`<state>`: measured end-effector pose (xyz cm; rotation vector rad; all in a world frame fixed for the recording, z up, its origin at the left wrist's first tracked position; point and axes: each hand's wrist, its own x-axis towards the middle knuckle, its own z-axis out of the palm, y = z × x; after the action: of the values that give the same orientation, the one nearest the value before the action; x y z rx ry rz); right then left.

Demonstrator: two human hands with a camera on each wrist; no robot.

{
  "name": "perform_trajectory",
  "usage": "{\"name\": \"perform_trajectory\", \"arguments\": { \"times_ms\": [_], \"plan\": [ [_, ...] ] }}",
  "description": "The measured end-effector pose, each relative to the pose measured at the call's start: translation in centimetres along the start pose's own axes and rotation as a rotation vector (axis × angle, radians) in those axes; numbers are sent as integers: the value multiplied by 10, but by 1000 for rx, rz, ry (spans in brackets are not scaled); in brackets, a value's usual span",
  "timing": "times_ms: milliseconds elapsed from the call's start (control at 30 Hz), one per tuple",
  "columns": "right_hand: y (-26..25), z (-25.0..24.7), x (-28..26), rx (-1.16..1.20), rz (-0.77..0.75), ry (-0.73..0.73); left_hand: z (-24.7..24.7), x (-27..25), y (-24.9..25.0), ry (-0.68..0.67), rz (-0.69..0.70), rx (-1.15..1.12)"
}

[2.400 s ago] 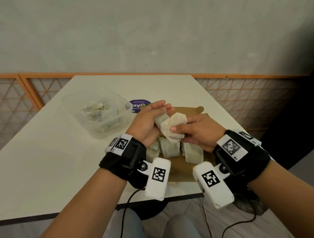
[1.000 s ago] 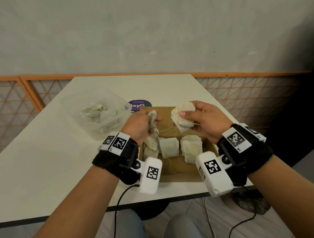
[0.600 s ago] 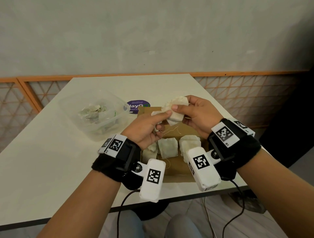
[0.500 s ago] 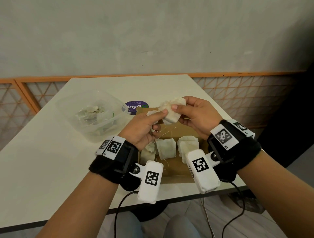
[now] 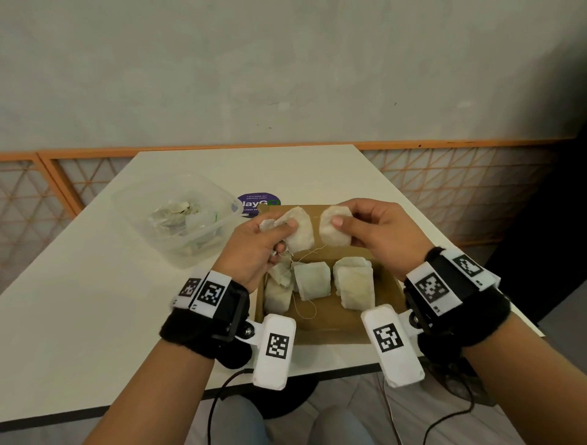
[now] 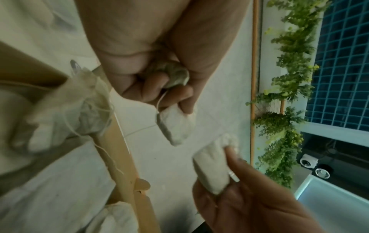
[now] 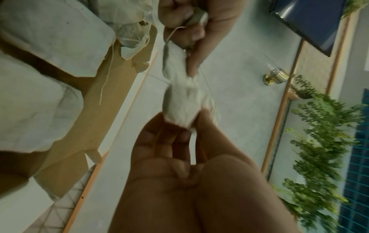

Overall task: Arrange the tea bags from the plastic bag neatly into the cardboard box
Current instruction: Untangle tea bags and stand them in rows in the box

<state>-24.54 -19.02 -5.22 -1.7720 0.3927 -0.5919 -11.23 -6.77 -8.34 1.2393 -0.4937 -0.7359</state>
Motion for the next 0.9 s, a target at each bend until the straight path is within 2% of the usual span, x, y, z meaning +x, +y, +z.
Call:
{"name": "perform_trajectory", "arguments": {
  "times_ms": [100,167,267,367,533,667,900],
  "plan": [
    [-4,1,-15,61,-10,-148,-2,-2,-4,42,24,33],
    [-5,6,-22,61,-15,-177,-1,-3,-4,36,32,42],
    [-1,14,-23,10,-52,-77,4,-6,-4,3,72,74],
    [5,19,-16,75,-13,25,9,-8,-5,-37,107,108],
    [10,15,-6,90,47,120,10,-12,-4,-89,15,12],
    [19,5,-6,114,105,96,2,-9,4,-68,-66,-141],
    [18,5,-13,227,135,-16,0,-8,6,54,35,28]
  ]
}}
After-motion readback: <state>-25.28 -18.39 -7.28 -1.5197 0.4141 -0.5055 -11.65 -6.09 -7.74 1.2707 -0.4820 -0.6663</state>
